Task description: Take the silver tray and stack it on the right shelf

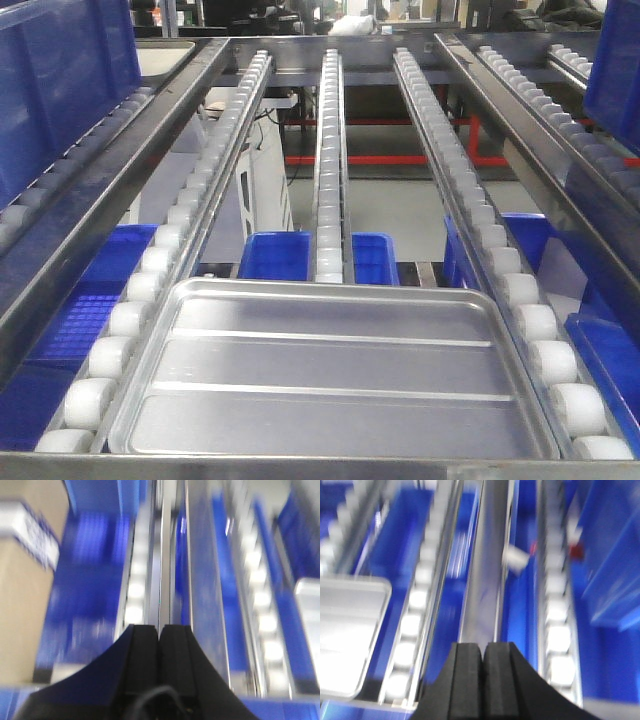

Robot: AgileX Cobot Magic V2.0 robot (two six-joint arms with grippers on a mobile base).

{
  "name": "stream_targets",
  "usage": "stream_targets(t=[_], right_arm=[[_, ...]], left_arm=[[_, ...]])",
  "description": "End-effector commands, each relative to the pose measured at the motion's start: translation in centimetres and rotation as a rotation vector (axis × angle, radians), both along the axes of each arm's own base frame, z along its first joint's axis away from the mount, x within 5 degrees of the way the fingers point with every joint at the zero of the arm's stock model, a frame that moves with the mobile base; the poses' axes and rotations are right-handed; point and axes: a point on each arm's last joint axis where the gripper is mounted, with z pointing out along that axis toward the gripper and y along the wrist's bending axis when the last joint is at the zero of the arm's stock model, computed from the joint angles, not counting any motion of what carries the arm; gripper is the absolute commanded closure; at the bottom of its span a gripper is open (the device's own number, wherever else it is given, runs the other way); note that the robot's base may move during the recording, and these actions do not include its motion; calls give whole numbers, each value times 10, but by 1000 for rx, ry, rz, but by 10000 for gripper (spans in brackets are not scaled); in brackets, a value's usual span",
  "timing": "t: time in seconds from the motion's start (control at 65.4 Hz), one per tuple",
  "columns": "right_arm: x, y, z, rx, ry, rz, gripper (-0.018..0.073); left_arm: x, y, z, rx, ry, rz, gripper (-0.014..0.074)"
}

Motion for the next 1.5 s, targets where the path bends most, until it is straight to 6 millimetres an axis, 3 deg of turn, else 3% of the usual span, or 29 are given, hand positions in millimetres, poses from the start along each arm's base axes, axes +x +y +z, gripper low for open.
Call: stream_targets(t=[0.0,0.153,0.489,0.627,0.765,0.948,1.04,1.239,1.483], right_arm=[[20,4,12,40,44,7,511],[36,10,-5,112,243,0,511],[50,15,-22,181,393,-27,502],[57,15,-25,224,415,-79,502],[67,15,-15,250,399,-104,492],[87,14,1,238,379,-140,482],[95,18,8,232,376,-152,482],[111,48,6,175,435,-89,482],[118,88,-12,184,534,-69,482]], left_arm=[[20,-7,16,-51,30,-11,677],[46,-18,3,-161,202,-1,677],[91,-36,-23,-392,367,86,677],[105,-52,-18,-314,402,-5,677],[112,-81,-8,-201,410,-143,689],[121,-113,-9,-22,424,-51,689],[124,-129,-6,-12,440,-27,690],[121,-156,0,-41,468,-90,690],[119,-162,-6,-85,530,-71,690]])
